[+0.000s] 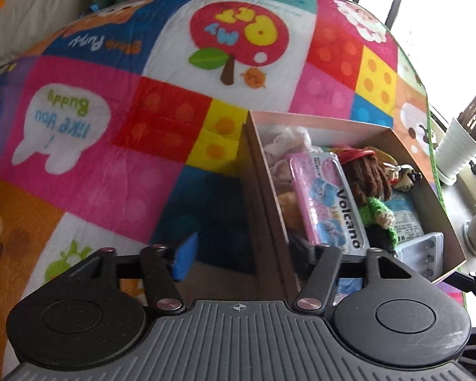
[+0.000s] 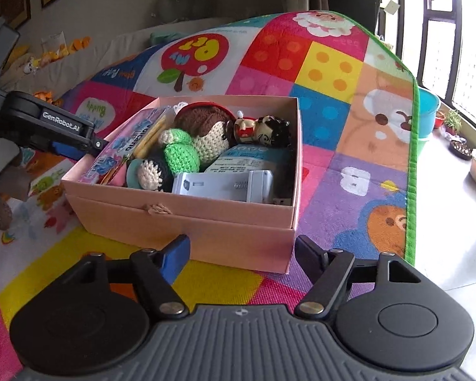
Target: Organize objects
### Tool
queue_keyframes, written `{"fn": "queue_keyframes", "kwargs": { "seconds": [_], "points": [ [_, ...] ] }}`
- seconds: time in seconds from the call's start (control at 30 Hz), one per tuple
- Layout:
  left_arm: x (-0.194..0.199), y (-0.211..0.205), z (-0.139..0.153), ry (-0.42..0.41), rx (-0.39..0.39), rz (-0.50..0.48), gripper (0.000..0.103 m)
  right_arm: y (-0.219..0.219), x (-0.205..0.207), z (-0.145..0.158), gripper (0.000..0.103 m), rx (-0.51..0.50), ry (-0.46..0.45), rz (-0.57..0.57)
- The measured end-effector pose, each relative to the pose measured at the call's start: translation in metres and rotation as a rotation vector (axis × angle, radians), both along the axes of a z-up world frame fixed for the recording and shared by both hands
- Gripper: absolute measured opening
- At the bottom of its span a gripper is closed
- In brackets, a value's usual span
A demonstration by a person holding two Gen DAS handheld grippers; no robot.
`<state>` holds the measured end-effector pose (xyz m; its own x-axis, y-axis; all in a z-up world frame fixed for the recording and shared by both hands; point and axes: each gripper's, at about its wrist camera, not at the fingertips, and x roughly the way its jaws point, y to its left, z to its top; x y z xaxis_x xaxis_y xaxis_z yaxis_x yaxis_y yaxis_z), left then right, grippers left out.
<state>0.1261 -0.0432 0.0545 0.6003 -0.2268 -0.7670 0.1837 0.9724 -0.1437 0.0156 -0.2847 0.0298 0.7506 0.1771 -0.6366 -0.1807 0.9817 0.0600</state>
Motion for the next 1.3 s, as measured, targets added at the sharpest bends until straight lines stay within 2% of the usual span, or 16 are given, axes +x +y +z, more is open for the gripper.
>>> {"fn": "queue_keyframes", "kwargs": {
  "seconds": [0.13,0.23,0.33,0.53,0.63,0.77,0.9,0.97,1.0,1.03,1.1,1.13,1.2,1.3],
  "points": [
    [-0.003,0.012,-0.003,-0.015,0.002,0.021,0.083,0.007,0.001,0.000,0.074,-0.020,0.002,0.011],
    [-0.002,0.027,-0.005,-0.019,-0.003,0.047,0.084,0.019,0.005,0.003,0.074,-0.020,0.012,0.019],
    [0.001,0.051,-0.008,-0.034,0.004,0.079,0.086,0.040,0.010,0.006,0.074,-0.011,0.011,0.041],
    [0.020,0.103,-0.012,-0.068,0.006,0.146,0.101,0.090,0.028,0.009,0.074,-0.024,-0.010,0.087],
    [0.024,0.117,-0.014,-0.058,-0.042,0.161,0.101,0.101,0.039,0.010,0.074,-0.038,-0.020,0.102],
    [0.023,0.117,-0.014,-0.082,-0.048,0.157,0.103,0.105,0.044,0.011,0.074,-0.055,-0.020,0.099],
    [0.022,0.120,-0.019,-0.093,-0.078,0.159,0.103,0.110,0.038,0.011,0.074,-0.115,-0.041,0.089],
    [0.013,0.120,-0.015,-0.148,-0.076,0.161,0.102,0.110,0.033,0.010,0.080,-0.115,-0.029,0.089],
    [0.003,0.121,-0.010,-0.203,-0.084,0.175,0.102,0.109,0.030,0.010,0.087,-0.104,-0.019,0.086],
    [-0.008,0.124,-0.004,-0.250,-0.101,0.189,0.102,0.107,0.025,0.009,0.089,-0.088,-0.012,0.082],
    [-0.033,0.128,0.008,-0.322,-0.135,0.209,0.102,0.105,0.013,0.005,0.099,-0.074,-0.004,0.070],
    [-0.047,0.128,0.011,-0.345,-0.139,0.214,0.102,0.104,0.006,0.003,0.100,-0.069,0.004,0.065],
    [-0.080,0.123,0.011,-0.357,-0.125,0.202,0.102,0.102,-0.007,-0.003,0.103,-0.052,0.022,0.061],
    [-0.124,0.109,-0.004,-0.300,-0.123,0.143,0.102,0.100,-0.021,-0.014,0.103,-0.051,0.077,0.049]
  ]
}}
